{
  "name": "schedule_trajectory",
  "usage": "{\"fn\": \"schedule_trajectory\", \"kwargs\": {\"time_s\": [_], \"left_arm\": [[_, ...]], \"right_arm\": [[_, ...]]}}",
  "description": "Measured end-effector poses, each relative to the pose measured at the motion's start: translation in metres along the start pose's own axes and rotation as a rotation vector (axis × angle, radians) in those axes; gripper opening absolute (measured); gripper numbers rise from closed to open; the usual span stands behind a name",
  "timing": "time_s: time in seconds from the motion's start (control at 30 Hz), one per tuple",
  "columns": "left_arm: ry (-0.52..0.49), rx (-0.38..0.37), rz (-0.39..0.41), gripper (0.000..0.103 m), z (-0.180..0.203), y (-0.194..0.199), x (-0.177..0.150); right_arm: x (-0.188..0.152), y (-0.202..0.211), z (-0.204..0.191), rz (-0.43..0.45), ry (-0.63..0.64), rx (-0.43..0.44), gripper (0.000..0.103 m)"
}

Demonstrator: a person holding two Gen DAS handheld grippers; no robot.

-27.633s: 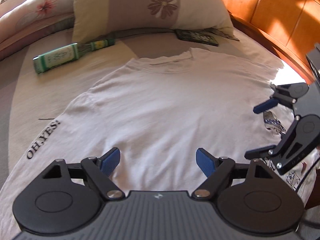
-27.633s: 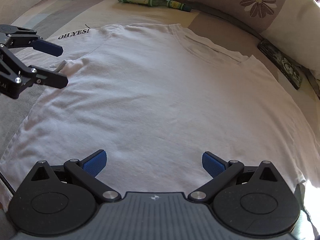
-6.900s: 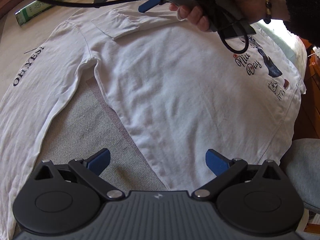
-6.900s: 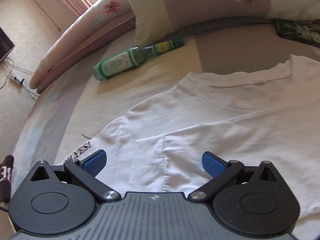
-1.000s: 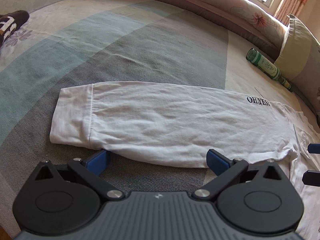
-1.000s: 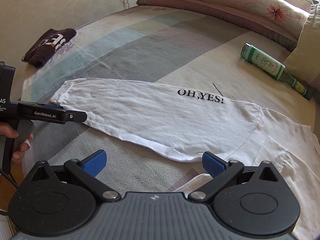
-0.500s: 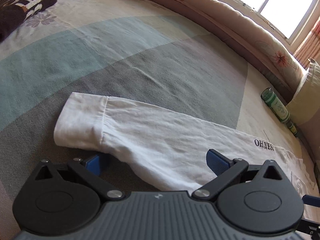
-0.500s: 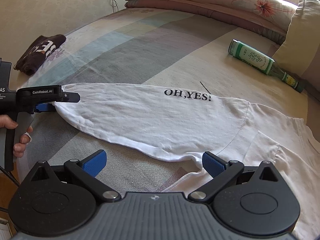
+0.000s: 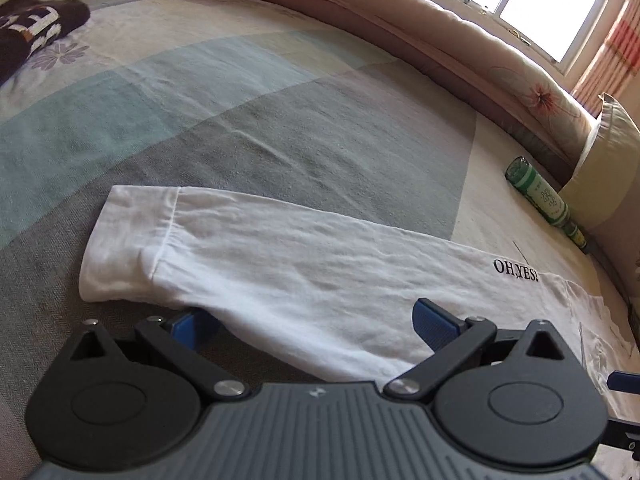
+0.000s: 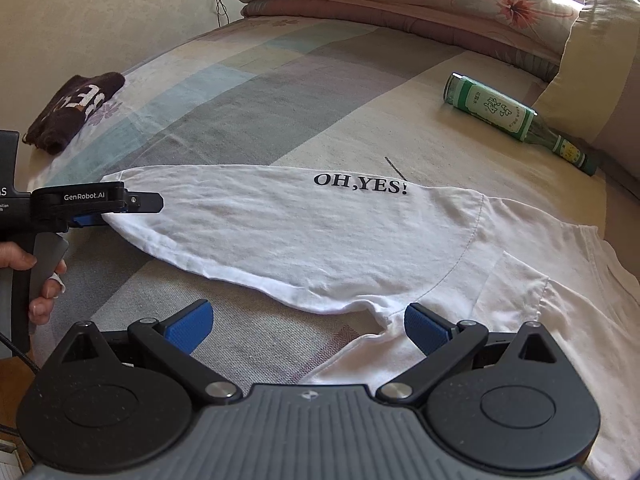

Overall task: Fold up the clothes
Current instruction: 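Pinch the 'OH,YES!' sleeve cuff with the left gripper, then lift the sleeve with the left gripper and carry it across the shirt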

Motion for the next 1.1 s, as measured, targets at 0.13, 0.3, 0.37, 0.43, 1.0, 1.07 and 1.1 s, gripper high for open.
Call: {"fn": "schedule_trajectory", "kwargs": {"time_s": [0.13,0.3,0.37,0.43,1.0,1.07,1.1], "left_arm": [[-0.036,0.005,0.007,0.102,0.001,-0.01,0.0],[0.021,0.012,0.057,0.102,-0.006,-0.017,0.014],[0.061,0.013,0.06,0.102,-0.007,-0.016,0.014],[0.079,0.001,0.035,0.102,-0.004,-0.012,0.012],[0.158,-0.042,0.147,0.102,0.01,-0.006,0.041],[0.137,-0.066,0.161,0.102,0.019,0.002,0.045],[0.13,-0.07,0.163,0.102,0.022,0.006,0.045]], "right_arm": [[-0.001,0.0,0.001,-0.002,-0.01,0.005,0.103],[0.003,0.0,-0.004,0.009,0.016,0.011,0.103],[0.004,0.001,-0.004,0.013,0.015,0.009,0.103],[0.005,0.002,-0.003,0.012,0.01,0.007,0.103],[0.002,0.007,0.001,0.026,-0.014,-0.008,0.103],[0.002,0.007,0.002,0.028,-0.02,-0.01,0.103],[0.002,0.008,0.002,0.028,-0.024,-0.01,0.103]]}}
Point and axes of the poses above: each gripper's, at about its wrist camera, not at the fingertips, and y roughly against the way its jaws point, z to its right, x to its top, the point moved 7 cm from there along -y, roughly the way its jaws point, and after that the axes turned 4 degrees about -x, right-handed, at the moved point
